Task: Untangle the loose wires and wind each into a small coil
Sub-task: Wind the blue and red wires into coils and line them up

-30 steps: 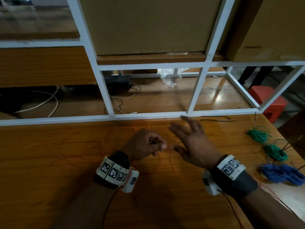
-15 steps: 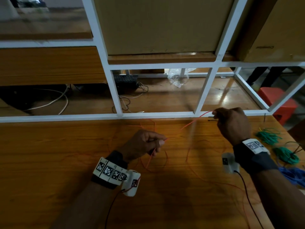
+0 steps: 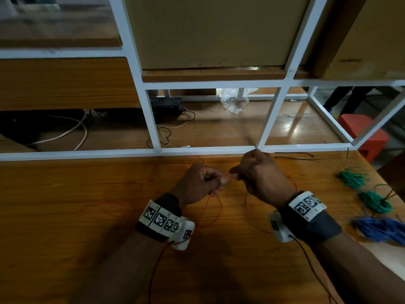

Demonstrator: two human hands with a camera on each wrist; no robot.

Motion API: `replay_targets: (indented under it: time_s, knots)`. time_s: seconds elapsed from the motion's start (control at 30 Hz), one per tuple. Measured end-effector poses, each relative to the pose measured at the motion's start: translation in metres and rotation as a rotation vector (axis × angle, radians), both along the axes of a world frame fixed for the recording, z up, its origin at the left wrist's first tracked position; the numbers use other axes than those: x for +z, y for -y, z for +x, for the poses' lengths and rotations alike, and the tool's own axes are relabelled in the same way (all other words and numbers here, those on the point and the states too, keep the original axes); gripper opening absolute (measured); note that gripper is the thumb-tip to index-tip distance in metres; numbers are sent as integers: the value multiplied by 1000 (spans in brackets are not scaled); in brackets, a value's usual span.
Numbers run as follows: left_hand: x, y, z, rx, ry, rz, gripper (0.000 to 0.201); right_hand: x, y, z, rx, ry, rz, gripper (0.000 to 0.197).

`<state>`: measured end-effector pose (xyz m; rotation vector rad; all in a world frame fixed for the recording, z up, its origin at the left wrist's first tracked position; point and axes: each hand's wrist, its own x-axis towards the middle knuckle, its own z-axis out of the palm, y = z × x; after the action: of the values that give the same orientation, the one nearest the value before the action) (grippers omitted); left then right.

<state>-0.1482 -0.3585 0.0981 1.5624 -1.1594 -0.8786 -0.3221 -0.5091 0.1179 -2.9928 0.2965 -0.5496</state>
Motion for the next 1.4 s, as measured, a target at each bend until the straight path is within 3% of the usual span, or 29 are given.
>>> replay_targets:
  time_s: [0.1, 0.23, 0.33, 0.5, 0.6, 0.73, 0.8, 0.9, 1.03, 1.27, 1.4]
  knots:
    - [-5, -7, 3, -32, -5, 26, 12, 13, 23, -13, -131, 79, -11, 22]
    - [-12, -17, 3, -102, -2, 89, 8, 22, 50, -26, -364, 134, -68, 25]
    - [-12, -23, 0, -187, -11, 129, 16, 23, 68, -25, -586, 168, -36, 27]
    - [-8, -25, -2, -209, -81, 177, 18, 26, 68, -9, -741, 97, 82, 35]
    - [-8, -18, -2, -75, -33, 134, 14, 22, 30, -4, -685, 116, 53, 53]
    - [1, -7, -3, -72, -1, 108, 17, 3, -14, 0, -148, -92, -10, 53]
    - [6, -3, -2, -52, 0, 90, 13, -5, -19, 2, -48, -164, 68, 42]
    - [6, -2, 0, -24, 5, 53, 14, -3, -5, -2, -96, -77, 122, 32]
    - [1, -11, -2, -52, -48, 39, 17, 20, 26, -12, -325, 87, 75, 33]
    - [8, -33, -14, -281, -308, 87, 20, 26, 64, -20, -597, 127, 12, 35]
    - [11, -37, -17, -368, -237, 117, 18, 12, 67, -17, -642, 63, 29, 32]
